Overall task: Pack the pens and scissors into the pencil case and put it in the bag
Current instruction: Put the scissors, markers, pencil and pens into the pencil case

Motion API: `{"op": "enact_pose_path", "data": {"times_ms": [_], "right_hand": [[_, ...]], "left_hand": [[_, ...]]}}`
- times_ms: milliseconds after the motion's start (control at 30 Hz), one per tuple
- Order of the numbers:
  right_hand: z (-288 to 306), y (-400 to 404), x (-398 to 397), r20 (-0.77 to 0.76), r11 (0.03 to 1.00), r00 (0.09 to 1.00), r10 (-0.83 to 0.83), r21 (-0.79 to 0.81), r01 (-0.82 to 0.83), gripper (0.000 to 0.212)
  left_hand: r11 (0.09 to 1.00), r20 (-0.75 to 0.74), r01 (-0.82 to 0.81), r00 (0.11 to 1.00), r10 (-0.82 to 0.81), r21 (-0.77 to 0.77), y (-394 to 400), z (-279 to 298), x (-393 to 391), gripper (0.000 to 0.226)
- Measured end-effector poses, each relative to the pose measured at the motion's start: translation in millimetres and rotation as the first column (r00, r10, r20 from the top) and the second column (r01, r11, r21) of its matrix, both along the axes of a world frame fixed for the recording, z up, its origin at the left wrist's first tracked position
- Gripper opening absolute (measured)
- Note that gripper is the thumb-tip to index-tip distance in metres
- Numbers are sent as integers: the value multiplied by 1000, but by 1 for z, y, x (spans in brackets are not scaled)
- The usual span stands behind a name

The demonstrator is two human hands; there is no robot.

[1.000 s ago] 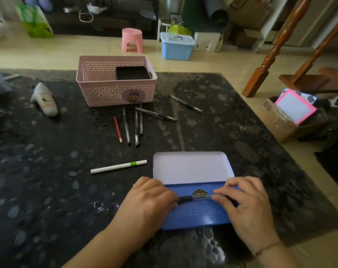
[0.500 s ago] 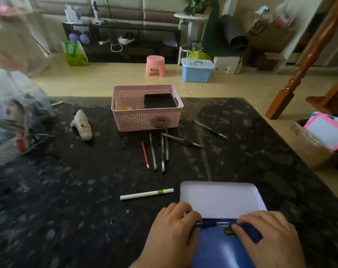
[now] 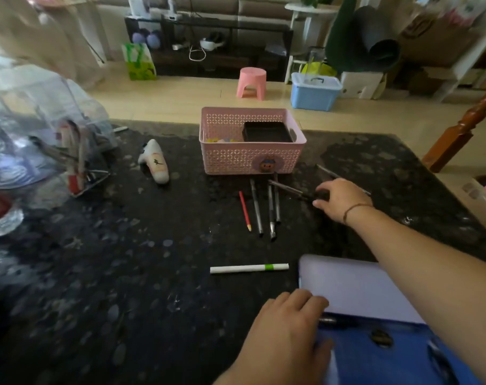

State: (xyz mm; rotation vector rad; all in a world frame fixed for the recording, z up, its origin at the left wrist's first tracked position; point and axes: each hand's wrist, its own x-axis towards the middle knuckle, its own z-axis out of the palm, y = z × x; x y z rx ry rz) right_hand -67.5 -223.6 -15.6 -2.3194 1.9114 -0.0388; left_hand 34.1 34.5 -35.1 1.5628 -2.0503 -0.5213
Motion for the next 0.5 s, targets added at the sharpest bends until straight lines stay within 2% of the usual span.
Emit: {"op": "enact_pose_path", "data": {"times_ms": [100,167,267,400,500], "right_hand": [[-2,2,-15,35,998,999,30,-65,-28,21],[7,22,-39,157,981,986,49,-194,-18,19],[32,94,-88,379,945,917,122,-328,10,20],[33,202,-148,325,963,943,70,-267,21,23],[10,243,-179,294,974,956,3,-217,63,29]], "left_hand": [[1000,-22,-9,1000,9,3,3,2,2,48],[1000,-44,-24,999,25,18,4,2,2,48],[999,-64,-40,997,42,21,5,3,2,45],[997,-36,-80,996,81,24,4,5,-3,39],[995,-32,-101,994,101,22,5,5,-5,28]]}}
